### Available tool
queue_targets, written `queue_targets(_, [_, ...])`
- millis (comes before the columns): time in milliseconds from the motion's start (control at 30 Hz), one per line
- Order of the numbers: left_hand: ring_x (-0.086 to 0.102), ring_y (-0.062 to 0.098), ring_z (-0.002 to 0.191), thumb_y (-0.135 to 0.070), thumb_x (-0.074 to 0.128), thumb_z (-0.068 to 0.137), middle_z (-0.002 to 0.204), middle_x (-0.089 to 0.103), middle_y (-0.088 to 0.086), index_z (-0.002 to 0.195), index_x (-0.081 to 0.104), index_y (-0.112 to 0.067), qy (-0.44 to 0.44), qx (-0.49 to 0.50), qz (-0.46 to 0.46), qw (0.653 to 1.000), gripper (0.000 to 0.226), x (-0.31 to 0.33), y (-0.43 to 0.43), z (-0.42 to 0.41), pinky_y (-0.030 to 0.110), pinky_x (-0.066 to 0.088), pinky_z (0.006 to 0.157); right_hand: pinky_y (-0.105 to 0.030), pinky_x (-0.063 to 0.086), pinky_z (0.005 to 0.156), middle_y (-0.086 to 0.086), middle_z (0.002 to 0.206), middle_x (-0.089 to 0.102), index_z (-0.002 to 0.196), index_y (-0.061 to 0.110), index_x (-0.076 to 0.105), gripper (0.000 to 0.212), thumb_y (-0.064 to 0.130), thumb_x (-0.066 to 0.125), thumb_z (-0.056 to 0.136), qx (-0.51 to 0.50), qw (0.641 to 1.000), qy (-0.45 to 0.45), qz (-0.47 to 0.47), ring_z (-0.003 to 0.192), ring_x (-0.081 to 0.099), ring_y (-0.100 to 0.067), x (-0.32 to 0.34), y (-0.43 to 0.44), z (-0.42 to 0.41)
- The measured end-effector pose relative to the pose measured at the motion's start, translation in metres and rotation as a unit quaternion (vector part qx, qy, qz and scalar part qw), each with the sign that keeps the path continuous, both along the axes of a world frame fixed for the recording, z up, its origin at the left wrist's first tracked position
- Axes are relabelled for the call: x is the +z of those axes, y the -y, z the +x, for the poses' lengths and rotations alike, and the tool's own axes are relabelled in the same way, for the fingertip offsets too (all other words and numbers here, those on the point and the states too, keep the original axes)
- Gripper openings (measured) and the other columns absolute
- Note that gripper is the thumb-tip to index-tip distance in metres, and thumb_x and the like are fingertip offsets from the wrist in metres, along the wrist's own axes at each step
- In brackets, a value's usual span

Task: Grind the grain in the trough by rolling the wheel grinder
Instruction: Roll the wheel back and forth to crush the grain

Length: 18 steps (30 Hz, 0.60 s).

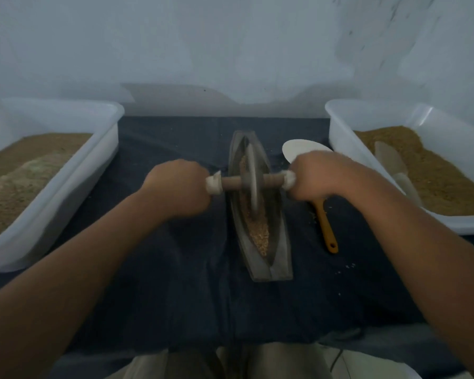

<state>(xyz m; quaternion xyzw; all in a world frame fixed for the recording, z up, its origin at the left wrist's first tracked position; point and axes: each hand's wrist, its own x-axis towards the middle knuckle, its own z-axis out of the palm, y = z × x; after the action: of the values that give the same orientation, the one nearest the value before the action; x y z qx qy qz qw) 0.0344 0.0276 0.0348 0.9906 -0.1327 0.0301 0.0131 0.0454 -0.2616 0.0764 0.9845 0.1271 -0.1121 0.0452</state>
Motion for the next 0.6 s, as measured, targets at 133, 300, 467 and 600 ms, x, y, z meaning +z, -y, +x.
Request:
queue_targets(133, [0.038,0.004,0.044,-0.056,0.053,0.075,0.051,0.043,-0.014,0.058,0.045,-0.031,0.098,-0.066,0.020,0.993,0.031,-0.008,-0.014,-0.049,0.020,0.021,0.045,-0.024,0.042,0.048,0.011,0.053,0.061,0.066,0.025,0.063,0.022,0.046,0.066,0.066,-0.016,0.983,-0.170,0.068,0.046,0.054,-0.002,-0.003,0.019,-0.045])
queue_targets(300, [0.055,0.021,0.060,-0.050,0.058,0.083,0.068,0.056,-0.006,0.065,0.054,-0.023,0.064,0.025,0.020,0.997,0.032,0.007,0.008,0.014,0.030,0.043,0.057,-0.031,0.045,0.054,0.005,0.066,0.063,0.070,0.027,0.062,0.023,0.047,0.060,0.080,-0.022,0.994,0.102,0.021,0.062,0.061,-0.015,-0.015,0.002,0.005])
queue_targets(467, [0.061,0.025,0.071,-0.046,0.062,0.085,0.080,0.064,0.000,0.077,0.062,-0.021,0.020,0.053,0.002,0.998,0.026,0.018,0.015,0.051,0.036,0.050,0.067,-0.031,0.048,0.058,0.003,0.069,0.064,0.067,0.027,0.063,0.034,0.056,0.058,0.085,-0.027,0.981,0.194,-0.015,0.062,0.059,-0.018,-0.010,-0.010,0.040])
queue_targets(600, [0.056,0.014,0.059,-0.048,0.058,0.073,0.065,0.059,-0.006,0.064,0.056,-0.023,-0.043,-0.021,-0.013,0.999,0.027,0.008,-0.002,-0.005,0.030,0.044,0.056,-0.030,0.045,0.055,0.003,0.068,0.067,0.073,0.025,0.068,0.021,0.042,0.066,0.085,-0.001,1.000,-0.007,0.011,0.063,0.064,-0.013,-0.002,0.003,-0.004])
